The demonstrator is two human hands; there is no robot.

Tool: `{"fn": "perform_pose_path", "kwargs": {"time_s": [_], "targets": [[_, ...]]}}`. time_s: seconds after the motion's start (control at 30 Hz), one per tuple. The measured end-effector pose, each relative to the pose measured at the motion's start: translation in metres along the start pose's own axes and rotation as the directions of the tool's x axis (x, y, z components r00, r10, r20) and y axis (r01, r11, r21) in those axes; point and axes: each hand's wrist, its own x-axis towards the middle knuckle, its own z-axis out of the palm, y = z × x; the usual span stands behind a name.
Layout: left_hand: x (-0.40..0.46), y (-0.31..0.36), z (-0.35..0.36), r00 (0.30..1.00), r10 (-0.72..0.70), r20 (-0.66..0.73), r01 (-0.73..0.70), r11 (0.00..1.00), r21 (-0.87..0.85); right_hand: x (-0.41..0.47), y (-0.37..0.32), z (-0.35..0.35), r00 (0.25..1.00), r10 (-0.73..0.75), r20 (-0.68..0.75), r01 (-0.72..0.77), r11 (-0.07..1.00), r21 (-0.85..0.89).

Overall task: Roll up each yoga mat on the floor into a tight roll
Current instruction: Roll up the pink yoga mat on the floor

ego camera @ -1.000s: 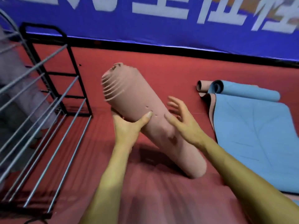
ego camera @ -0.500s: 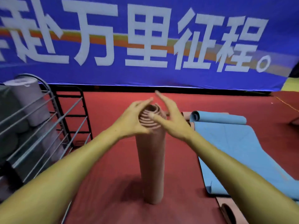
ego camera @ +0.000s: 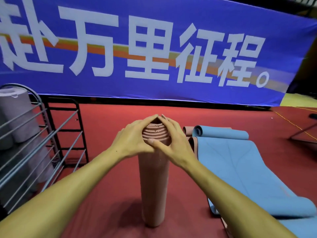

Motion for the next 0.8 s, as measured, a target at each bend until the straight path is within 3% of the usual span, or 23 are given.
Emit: {"fn": "perform_pose_path", "kwargs": {"time_s": [0.1, 0.23, 0.4, 0.57, 0.8], "targets": [[0.01, 0.003, -0.015, 0.999, -0.029, -0.012, 0.029, 0.999, -0.022, 0.009, -0.007, -0.005, 0.999, 0.034, -0.024, -0.034, 0.999, -0.031], [-0.005, -0.009, 0.007, 0.985, -0.135, 0.107, 0.133, 0.991, 0.028, -0.004, 0.005, 0.021, 0.983, 0.079, 0.164, -0.078, 0.997, -0.014], [-0.009, -0.013, 0.001, 0.985, -0.169, 0.046, 0.164, 0.982, 0.089, -0.001, 0.011, 0.021, 0.972, 0.117, 0.205, -0.1, 0.991, -0.092], [-0.012, -0.012, 0.006, 0.976, -0.207, 0.075, 0.202, 0.977, 0.068, 0.002, 0.012, 0.031, 0.976, 0.123, 0.181, -0.112, 0.991, -0.067], [-0.015, 0.002, -0.006, 0.992, -0.118, -0.044, 0.123, 0.982, 0.141, 0.001, 0.003, 0.018, 0.99, 0.096, 0.103, -0.09, 0.994, -0.064]]}}
